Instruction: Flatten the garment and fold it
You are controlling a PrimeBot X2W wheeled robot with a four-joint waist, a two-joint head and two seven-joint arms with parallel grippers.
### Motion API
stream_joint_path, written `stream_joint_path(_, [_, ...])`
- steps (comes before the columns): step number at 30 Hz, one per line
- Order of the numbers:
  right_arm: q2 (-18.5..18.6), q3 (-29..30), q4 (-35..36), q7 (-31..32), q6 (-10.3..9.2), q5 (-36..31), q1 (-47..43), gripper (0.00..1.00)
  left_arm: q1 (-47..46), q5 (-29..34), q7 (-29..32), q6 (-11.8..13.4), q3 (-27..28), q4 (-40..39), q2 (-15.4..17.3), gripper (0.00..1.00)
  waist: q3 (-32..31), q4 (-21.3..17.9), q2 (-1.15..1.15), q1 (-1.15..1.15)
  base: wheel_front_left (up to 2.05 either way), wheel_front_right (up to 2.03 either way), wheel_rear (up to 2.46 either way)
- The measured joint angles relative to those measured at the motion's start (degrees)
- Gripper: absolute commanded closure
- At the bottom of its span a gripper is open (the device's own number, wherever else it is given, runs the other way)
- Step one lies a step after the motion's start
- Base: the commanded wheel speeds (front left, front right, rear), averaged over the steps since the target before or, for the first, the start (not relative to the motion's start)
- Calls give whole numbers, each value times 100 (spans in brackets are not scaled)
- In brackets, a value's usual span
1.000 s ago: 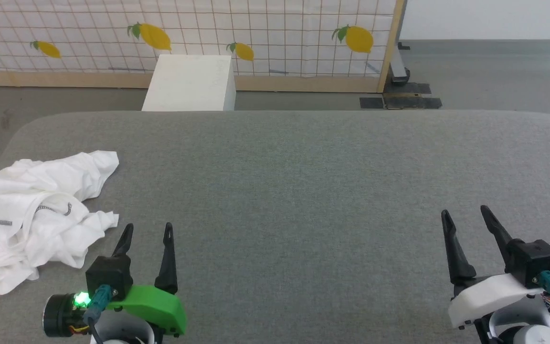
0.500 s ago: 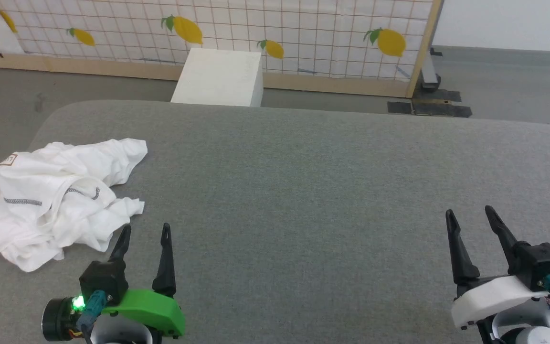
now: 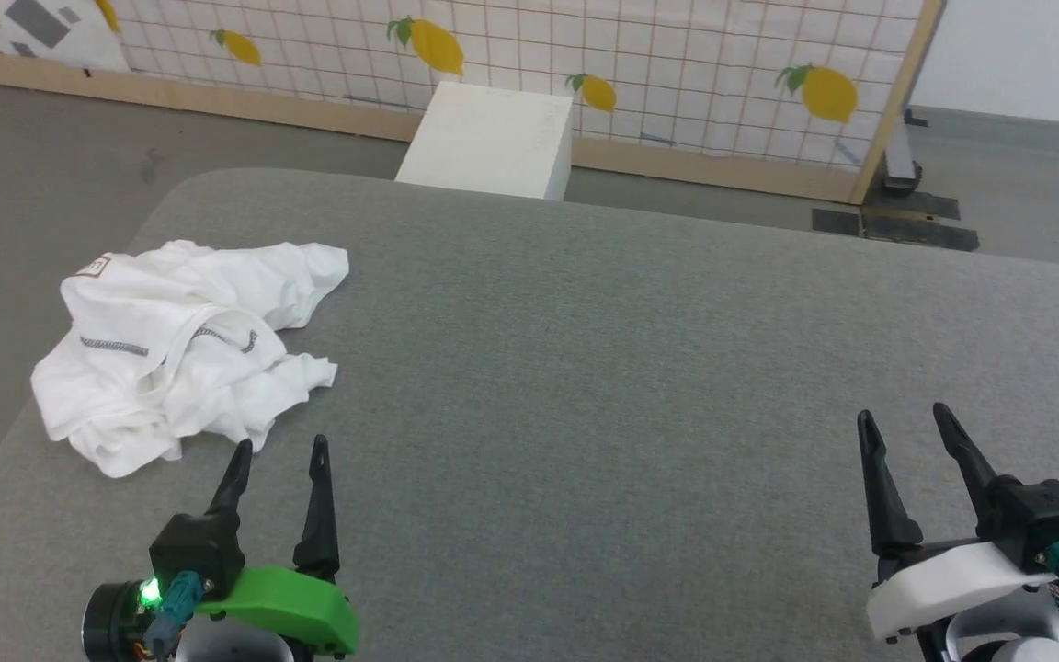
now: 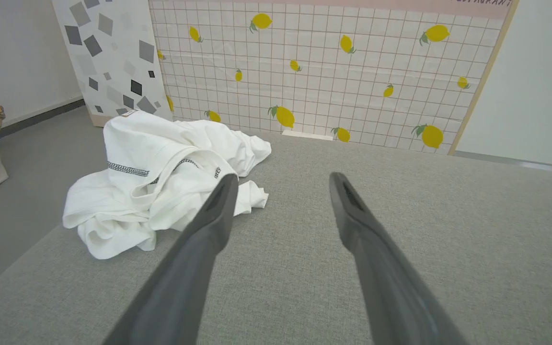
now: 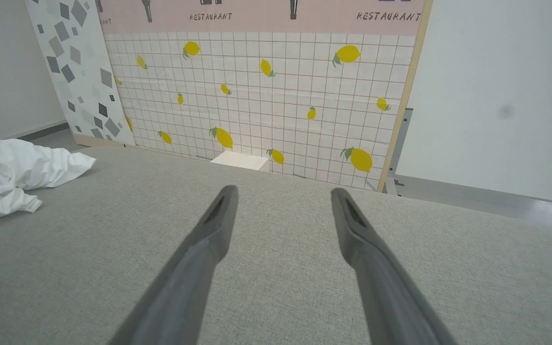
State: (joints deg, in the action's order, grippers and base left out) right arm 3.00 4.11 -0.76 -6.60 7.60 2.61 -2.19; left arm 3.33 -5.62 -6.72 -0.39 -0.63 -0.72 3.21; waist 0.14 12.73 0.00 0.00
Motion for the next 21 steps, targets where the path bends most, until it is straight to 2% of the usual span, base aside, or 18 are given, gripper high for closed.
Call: stream_joint_path(21, [-1, -285, -143, -252, 0, 57, -20, 0, 83, -282, -245, 2, -38, 9, -1, 0, 2, 947, 0, 0, 0, 0, 0])
